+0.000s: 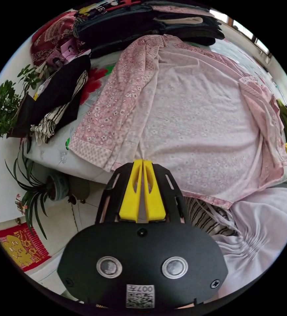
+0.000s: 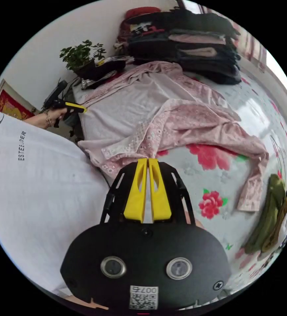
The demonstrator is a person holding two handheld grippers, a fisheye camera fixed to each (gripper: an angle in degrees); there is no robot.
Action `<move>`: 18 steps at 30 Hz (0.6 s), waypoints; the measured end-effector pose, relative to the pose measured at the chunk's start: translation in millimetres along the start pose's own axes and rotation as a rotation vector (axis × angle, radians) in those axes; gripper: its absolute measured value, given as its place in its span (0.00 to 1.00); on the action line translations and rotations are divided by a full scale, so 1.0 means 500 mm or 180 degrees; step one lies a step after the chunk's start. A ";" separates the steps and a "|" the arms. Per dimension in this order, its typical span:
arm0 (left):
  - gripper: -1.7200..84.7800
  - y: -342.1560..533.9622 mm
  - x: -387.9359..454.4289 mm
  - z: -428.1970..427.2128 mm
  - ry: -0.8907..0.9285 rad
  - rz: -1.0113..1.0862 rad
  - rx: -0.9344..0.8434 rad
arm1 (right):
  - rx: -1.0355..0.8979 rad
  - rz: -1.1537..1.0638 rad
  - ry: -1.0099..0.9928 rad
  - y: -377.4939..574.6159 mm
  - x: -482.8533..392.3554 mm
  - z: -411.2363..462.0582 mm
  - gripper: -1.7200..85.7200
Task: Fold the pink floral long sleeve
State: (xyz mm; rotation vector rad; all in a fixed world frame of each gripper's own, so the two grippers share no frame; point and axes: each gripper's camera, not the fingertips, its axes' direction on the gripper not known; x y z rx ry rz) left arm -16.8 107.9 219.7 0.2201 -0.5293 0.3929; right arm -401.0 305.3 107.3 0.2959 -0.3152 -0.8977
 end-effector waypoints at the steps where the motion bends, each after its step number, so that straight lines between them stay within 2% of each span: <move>1: 0.01 0.020 0.010 0.000 0.0074 0.0037 -0.0066 | -0.0032 0.0172 0.0061 0.035 0.017 -0.013 0.02; 5: 0.01 0.110 0.056 0.003 0.0398 0.0143 -0.0227 | -0.0396 0.1089 0.0370 0.252 0.064 -0.049 0.02; 6: 0.01 0.141 0.072 0.007 0.0494 0.0163 -0.0282 | -0.0477 0.1275 0.0253 0.292 0.065 -0.043 0.02; 8: 0.01 0.182 0.090 0.015 0.0549 0.0166 -0.0382 | -0.0619 0.1543 0.0065 0.324 0.068 -0.028 0.02; 10: 0.01 0.215 0.089 0.013 0.0642 0.0187 -0.0443 | -0.0557 0.1683 0.0183 0.328 0.062 -0.032 0.02; 14: 0.01 0.216 0.039 -0.031 0.0425 0.0210 -0.0344 | -0.0026 0.1580 0.0643 0.254 0.055 -0.095 0.02; 18: 0.01 0.109 -0.032 -0.087 0.0457 0.0135 0.0191 | 0.0651 0.1374 0.0441 0.087 0.064 -0.100 0.02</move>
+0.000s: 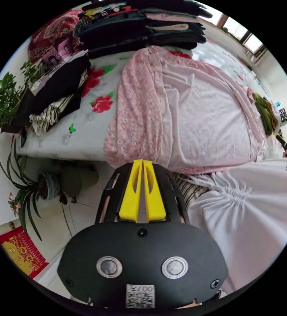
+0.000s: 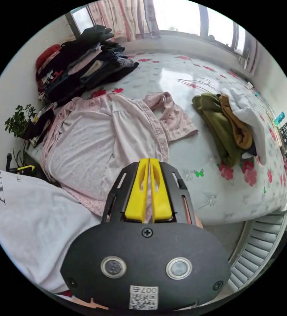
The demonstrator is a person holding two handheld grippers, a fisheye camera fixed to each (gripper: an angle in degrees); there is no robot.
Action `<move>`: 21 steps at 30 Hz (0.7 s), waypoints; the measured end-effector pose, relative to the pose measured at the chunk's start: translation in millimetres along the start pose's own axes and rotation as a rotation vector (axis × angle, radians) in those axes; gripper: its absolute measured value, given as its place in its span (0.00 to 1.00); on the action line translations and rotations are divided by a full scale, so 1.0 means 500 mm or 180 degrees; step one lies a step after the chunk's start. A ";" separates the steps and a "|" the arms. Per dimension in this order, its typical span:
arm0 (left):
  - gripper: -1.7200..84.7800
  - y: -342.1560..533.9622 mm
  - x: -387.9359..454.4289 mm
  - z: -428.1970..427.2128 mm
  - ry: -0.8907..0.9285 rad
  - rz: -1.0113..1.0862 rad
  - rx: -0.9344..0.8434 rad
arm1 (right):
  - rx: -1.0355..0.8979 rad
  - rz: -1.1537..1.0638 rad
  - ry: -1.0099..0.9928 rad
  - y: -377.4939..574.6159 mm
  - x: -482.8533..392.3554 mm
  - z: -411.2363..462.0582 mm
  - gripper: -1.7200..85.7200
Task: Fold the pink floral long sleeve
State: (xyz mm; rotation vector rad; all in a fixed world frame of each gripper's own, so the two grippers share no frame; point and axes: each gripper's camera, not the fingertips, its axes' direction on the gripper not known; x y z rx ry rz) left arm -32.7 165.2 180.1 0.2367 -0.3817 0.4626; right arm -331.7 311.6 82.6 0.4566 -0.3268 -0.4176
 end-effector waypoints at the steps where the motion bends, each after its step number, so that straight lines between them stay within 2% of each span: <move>1: 0.01 -0.059 -0.008 -0.002 0.0044 0.0018 0.0113 | 0.0015 -0.0067 -0.0057 -0.027 -0.017 0.015 0.02; 6: 0.01 -0.341 0.022 0.020 0.0260 0.0391 0.0438 | -0.0131 -0.0700 -0.0104 -0.277 -0.208 0.188 0.02; 13: 0.01 -0.693 0.115 0.156 0.0232 0.0887 0.0293 | -0.0490 -0.0687 0.0148 -0.502 -0.340 0.384 0.02; 16: 0.01 -0.772 0.128 0.253 0.0283 0.0846 0.0041 | -0.0839 -0.0784 0.0459 -0.537 -0.376 0.482 0.02; 17: 0.01 -0.782 0.129 0.272 0.0261 0.0850 -0.0026 | -0.0773 -0.0896 0.0528 -0.538 -0.387 0.495 0.02; 18: 0.01 -0.787 0.124 0.269 0.0329 0.0929 0.0248 | -0.0555 -0.0917 0.0710 -0.539 -0.391 0.498 0.02; 21: 0.01 -0.822 0.122 0.276 0.0095 0.1073 0.0355 | -0.0605 -0.1112 0.1153 -0.561 -0.396 0.535 0.02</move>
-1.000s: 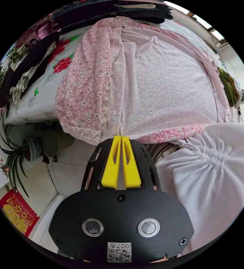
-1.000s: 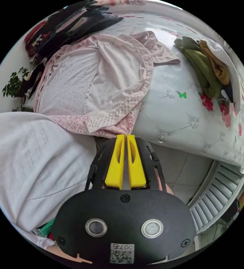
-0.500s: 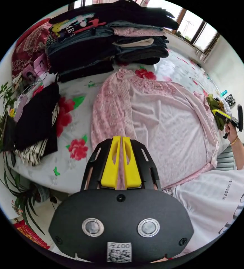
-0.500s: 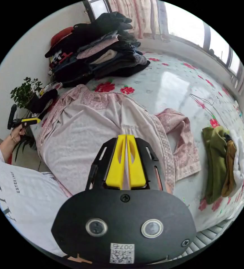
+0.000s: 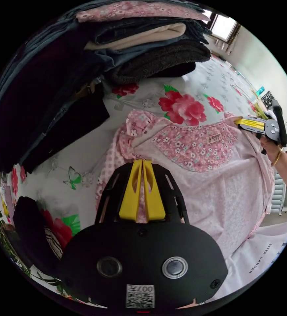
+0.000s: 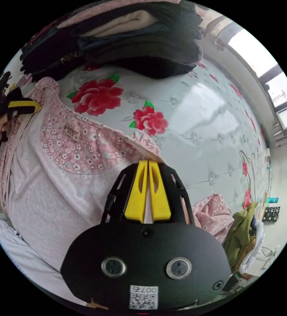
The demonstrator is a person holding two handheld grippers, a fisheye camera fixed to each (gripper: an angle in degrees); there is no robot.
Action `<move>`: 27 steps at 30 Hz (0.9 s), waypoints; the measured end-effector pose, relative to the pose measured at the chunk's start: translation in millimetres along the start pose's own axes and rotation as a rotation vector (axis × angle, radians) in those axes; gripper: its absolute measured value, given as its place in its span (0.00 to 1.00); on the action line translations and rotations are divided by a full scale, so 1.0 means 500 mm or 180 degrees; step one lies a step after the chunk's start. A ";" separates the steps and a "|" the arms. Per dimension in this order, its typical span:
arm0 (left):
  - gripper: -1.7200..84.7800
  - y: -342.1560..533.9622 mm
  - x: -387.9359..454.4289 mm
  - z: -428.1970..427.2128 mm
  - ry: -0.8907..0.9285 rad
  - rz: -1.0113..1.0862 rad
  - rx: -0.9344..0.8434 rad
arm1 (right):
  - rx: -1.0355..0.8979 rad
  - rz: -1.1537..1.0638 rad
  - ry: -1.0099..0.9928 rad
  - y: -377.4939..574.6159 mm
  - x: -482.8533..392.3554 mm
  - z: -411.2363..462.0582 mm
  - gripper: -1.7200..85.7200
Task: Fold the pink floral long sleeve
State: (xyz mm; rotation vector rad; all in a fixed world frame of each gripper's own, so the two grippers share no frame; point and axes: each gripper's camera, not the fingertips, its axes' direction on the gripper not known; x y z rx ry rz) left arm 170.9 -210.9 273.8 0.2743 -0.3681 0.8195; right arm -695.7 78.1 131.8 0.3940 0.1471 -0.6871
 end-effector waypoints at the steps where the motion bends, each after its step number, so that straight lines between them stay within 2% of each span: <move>1: 0.01 -0.022 -0.005 0.006 -0.0248 0.0040 0.0002 | 0.0070 -0.0039 0.0118 -0.005 -0.002 0.003 0.02; 5: 0.01 -0.093 -0.013 0.024 -0.0465 0.0067 0.0184 | 0.0076 -0.0480 0.0989 -0.057 -0.035 0.059 0.02; 7: 0.01 -0.135 0.009 0.037 -0.0783 0.0261 0.0257 | 0.0082 -0.0425 0.1093 -0.081 -0.026 0.075 0.02; 9: 0.01 -0.155 0.015 0.043 -0.0867 0.0322 0.0302 | 0.0090 -0.0110 0.0789 -0.111 0.013 0.074 0.02; 13: 0.01 -0.153 -0.010 0.010 -0.0518 0.0097 0.0240 | 0.0051 0.0307 -0.0115 -0.114 0.076 0.043 0.02; 17: 0.01 -0.055 0.005 -0.095 -0.0589 -0.0062 0.0479 | 0.0669 0.0669 -0.0421 0.004 0.102 -0.067 0.02; 20: 0.01 0.084 0.064 -0.173 -0.0339 -0.0015 0.0620 | 0.0896 0.0961 -0.0690 0.152 0.116 -0.126 0.02; 24: 0.01 0.283 0.186 -0.194 0.0409 0.0081 0.0216 | 0.0594 0.1162 -0.1008 0.377 0.095 -0.150 0.02; 27: 0.01 0.395 0.245 -0.176 0.0496 -0.0037 -0.0259 | 0.0088 0.0884 -0.1100 0.493 0.024 -0.139 0.02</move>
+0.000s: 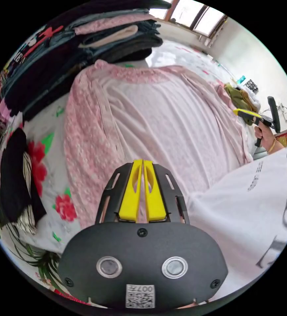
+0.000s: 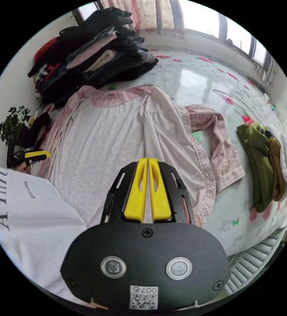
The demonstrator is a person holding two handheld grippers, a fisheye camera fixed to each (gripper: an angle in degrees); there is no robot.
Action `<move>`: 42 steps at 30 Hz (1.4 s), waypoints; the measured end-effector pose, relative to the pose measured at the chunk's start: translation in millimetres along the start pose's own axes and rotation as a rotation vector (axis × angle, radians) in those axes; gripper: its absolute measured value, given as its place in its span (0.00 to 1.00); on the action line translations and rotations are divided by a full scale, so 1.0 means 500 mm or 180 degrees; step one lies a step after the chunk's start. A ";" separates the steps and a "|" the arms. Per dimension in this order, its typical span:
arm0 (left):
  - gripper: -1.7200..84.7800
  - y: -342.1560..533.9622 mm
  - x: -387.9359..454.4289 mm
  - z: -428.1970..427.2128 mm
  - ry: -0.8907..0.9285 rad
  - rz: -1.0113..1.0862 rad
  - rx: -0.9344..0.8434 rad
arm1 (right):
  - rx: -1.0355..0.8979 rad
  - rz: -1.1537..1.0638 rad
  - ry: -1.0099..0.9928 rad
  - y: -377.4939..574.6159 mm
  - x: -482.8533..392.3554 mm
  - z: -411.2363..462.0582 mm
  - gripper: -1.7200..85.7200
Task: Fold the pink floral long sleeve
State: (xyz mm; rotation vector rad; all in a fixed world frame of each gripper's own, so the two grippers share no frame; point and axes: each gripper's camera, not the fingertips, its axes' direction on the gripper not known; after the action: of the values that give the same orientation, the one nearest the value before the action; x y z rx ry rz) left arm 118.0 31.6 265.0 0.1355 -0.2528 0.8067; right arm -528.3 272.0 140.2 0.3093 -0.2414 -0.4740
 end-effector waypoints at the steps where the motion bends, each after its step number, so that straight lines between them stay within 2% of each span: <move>1: 0.01 0.032 0.009 0.017 -0.0021 -0.0054 -0.0188 | -0.0097 -0.0077 0.0028 0.022 -0.008 0.009 0.02; 3: 0.01 0.068 0.015 0.046 -0.0186 -0.0093 -0.0468 | -0.0497 -0.0266 0.0164 0.094 -0.030 0.053 0.02; 5: 0.01 0.095 0.016 0.037 -0.0338 0.0021 -0.0234 | -0.0685 -0.0487 0.0396 0.134 -0.037 0.088 0.02; 7: 0.01 0.087 -0.005 0.032 -0.0565 -0.0042 -0.0366 | -0.0489 -0.0645 0.0644 0.163 -0.034 0.087 0.02; 10: 0.01 0.077 -0.041 0.031 -0.0922 -0.0239 -0.0478 | -0.0502 -0.0441 0.0559 0.161 -0.001 0.079 0.02; 13: 0.01 0.089 -0.070 0.016 -0.0737 -0.0512 -0.0371 | -0.0398 0.0130 0.0155 0.166 0.062 0.043 0.03; 15: 0.01 0.106 -0.078 -0.005 -0.0679 -0.0735 -0.0282 | 0.0223 0.0543 -0.0136 0.209 0.123 -0.032 0.05; 18: 0.01 0.148 -0.072 -0.045 -0.0600 -0.0957 -0.0047 | 0.0578 0.0854 -0.0105 0.267 0.189 -0.082 0.11; 25: 0.01 0.191 0.018 -0.065 -0.0172 -0.0740 0.0214 | 0.0184 0.0241 -0.0037 0.283 0.157 -0.016 0.14; 27: 0.01 0.187 0.049 -0.060 -0.0025 -0.0590 0.0232 | -0.0136 0.0270 0.0263 0.273 0.143 0.035 0.12; 31: 0.01 0.179 0.112 -0.053 0.0176 -0.0263 0.0264 | -0.0074 0.0231 0.0370 0.266 0.150 0.031 0.05; 34: 0.01 0.181 0.137 -0.055 0.0268 -0.0077 0.0307 | 0.0428 -0.0232 0.0250 0.250 0.122 -0.066 0.03; 38: 0.01 0.194 0.139 -0.064 0.0463 0.0027 0.0421 | 0.0913 -0.1473 -0.0331 0.213 0.004 -0.200 0.03; 40: 0.01 0.208 0.126 -0.062 0.0596 0.0034 0.0482 | 0.0910 -0.2032 -0.0672 0.199 -0.059 -0.209 0.03; 42: 0.02 0.218 0.110 -0.055 0.0655 0.0010 0.0475 | 0.0493 -0.2485 -0.1304 0.167 -0.129 -0.160 0.04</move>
State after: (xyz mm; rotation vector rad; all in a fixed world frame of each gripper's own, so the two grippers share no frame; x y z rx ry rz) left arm 80.1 150.5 256.5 0.1910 0.0015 0.8358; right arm -525.9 392.4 85.3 0.4553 -0.5620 -1.2990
